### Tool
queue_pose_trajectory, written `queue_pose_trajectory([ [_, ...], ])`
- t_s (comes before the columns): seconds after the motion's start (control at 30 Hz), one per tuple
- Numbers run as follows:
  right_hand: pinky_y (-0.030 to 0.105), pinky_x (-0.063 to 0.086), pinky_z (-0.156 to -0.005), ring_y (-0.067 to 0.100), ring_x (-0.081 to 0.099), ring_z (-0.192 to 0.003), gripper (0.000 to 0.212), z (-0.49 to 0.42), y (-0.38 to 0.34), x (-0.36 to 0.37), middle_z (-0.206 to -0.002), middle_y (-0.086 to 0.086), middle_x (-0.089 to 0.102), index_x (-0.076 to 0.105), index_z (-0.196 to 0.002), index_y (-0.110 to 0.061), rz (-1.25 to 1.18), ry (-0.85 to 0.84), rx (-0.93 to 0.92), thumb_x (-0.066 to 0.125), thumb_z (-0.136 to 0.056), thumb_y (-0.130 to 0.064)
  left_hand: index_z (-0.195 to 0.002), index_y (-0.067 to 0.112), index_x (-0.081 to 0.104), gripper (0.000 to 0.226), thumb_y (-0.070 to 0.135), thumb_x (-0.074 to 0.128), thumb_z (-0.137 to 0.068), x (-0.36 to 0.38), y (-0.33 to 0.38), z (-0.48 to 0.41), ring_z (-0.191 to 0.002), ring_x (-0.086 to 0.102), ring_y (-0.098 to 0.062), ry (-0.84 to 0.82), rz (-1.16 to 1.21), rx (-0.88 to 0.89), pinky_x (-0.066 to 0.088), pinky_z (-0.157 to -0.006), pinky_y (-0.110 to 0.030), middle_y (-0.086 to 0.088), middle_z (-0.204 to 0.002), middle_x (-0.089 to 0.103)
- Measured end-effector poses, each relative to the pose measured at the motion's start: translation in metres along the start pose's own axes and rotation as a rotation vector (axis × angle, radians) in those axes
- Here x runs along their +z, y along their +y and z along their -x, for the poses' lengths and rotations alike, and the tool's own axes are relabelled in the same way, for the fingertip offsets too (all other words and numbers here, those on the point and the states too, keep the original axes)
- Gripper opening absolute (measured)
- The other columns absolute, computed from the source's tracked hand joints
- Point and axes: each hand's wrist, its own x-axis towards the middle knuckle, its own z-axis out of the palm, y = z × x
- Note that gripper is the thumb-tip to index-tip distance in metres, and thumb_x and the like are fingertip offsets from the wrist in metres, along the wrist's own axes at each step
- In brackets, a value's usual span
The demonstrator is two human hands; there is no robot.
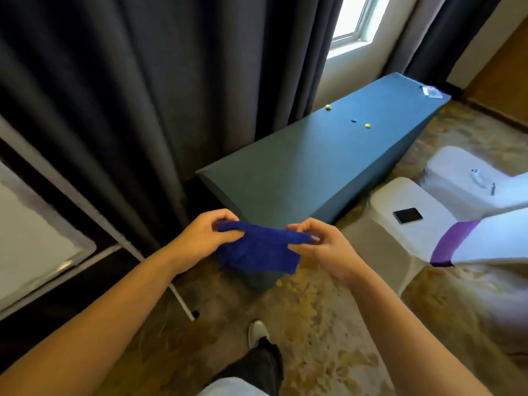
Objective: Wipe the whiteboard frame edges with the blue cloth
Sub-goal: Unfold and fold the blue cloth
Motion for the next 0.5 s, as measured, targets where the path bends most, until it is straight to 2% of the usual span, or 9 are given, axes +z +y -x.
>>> queue_pose_trajectory([
  [0.03, 0.035, 0.056, -0.074, 0.022, 0.068, -0.091, 0.015, -0.016, 0.000, -0.011, -0.098, 0.007, 0.071, 0.061, -0.084, -0.011, -0.170, -0.065, 0.069, 0.073, -0.083, -0.003, -0.088, 0.013, 0.069, 0.009, 0.007, 0.068, -0.082, 0.005, -0.004, -0.014, -0.085, 0.067, -0.018, -0.022, 0.329, -0.090, 0.055, -0.073, -0.029, -0.003, -0.089, 0.073],
  [0.07, 0.033, 0.056, -0.069, 0.022, 0.068, -0.084, 0.011, -0.038, 0.001, -0.025, -0.094, 0.009, 0.071, 0.061, -0.089, -0.010, -0.293, -0.106, 0.153, 0.071, -0.086, -0.007, -0.096, 0.009, 0.070, 0.014, 0.009, 0.065, -0.083, 0.013, -0.010, -0.035, -0.090, 0.070, -0.022, -0.024, 0.605, -0.182, 0.057, -0.074, -0.031, -0.008, -0.096, 0.074],
  [0.1, 0.033, 0.055, -0.065, 0.023, 0.068, -0.081, 0.010, -0.056, 0.004, -0.034, -0.093, 0.011, 0.070, 0.060, -0.094, -0.010, -0.374, -0.117, 0.235, 0.068, -0.089, -0.012, -0.105, 0.007, 0.070, 0.023, 0.010, 0.063, -0.084, 0.023, -0.018, -0.050, -0.097, 0.070, -0.025, -0.034, 0.798, -0.267, 0.058, -0.078, -0.034, -0.012, -0.106, 0.073],
  [0.17, 0.039, 0.053, -0.068, 0.029, 0.065, -0.084, 0.012, -0.086, 0.013, -0.042, -0.099, 0.015, 0.066, 0.059, -0.102, -0.011, -0.464, -0.095, 0.349, 0.064, -0.092, -0.017, -0.116, 0.006, 0.066, 0.031, 0.013, 0.060, -0.086, 0.043, -0.032, -0.072, -0.104, 0.069, -0.026, -0.014, 0.982, -0.412, 0.059, -0.082, -0.041, -0.015, -0.116, 0.070],
  [0.23, 0.043, 0.053, -0.074, 0.030, 0.065, -0.088, 0.012, -0.115, 0.025, -0.051, -0.102, 0.015, 0.066, 0.059, -0.105, -0.011, -0.471, -0.071, 0.415, 0.061, -0.094, -0.015, -0.116, 0.007, 0.065, 0.027, 0.014, 0.056, -0.091, 0.063, -0.047, -0.098, -0.098, 0.071, -0.026, 0.069, 1.072, -0.514, 0.060, -0.076, -0.042, -0.016, -0.115, 0.070],
  [0.33, 0.041, 0.059, -0.068, 0.031, 0.071, -0.089, 0.022, -0.150, 0.040, -0.070, -0.105, 0.017, 0.073, 0.062, -0.112, -0.010, -0.403, -0.059, 0.515, 0.065, -0.090, -0.008, -0.114, 0.011, 0.061, 0.021, 0.010, 0.049, -0.097, 0.081, -0.066, -0.135, -0.091, 0.072, -0.026, 0.269, 1.082, -0.511, 0.061, -0.069, -0.040, -0.017, -0.122, 0.065],
  [0.43, 0.041, 0.060, -0.059, 0.031, 0.073, -0.083, 0.034, -0.190, 0.056, -0.082, -0.103, 0.016, 0.074, 0.062, -0.115, -0.015, -0.322, -0.083, 0.587, 0.069, -0.085, 0.000, -0.103, 0.017, 0.059, 0.016, 0.006, 0.048, -0.098, 0.090, -0.083, -0.168, -0.095, 0.069, -0.027, 0.485, 1.014, -0.502, 0.056, -0.078, -0.045, -0.016, -0.123, 0.063],
  [0.5, 0.050, 0.061, -0.067, 0.033, 0.073, -0.089, 0.037, -0.218, 0.067, -0.083, -0.105, 0.014, 0.074, 0.062, -0.115, -0.017, -0.258, -0.125, 0.598, 0.067, -0.085, 0.004, -0.100, 0.017, 0.057, 0.014, 0.007, 0.049, -0.098, 0.093, -0.093, -0.184, -0.097, 0.066, -0.028, 0.599, 0.962, -0.531, 0.053, -0.085, -0.048, -0.018, -0.125, 0.062],
])
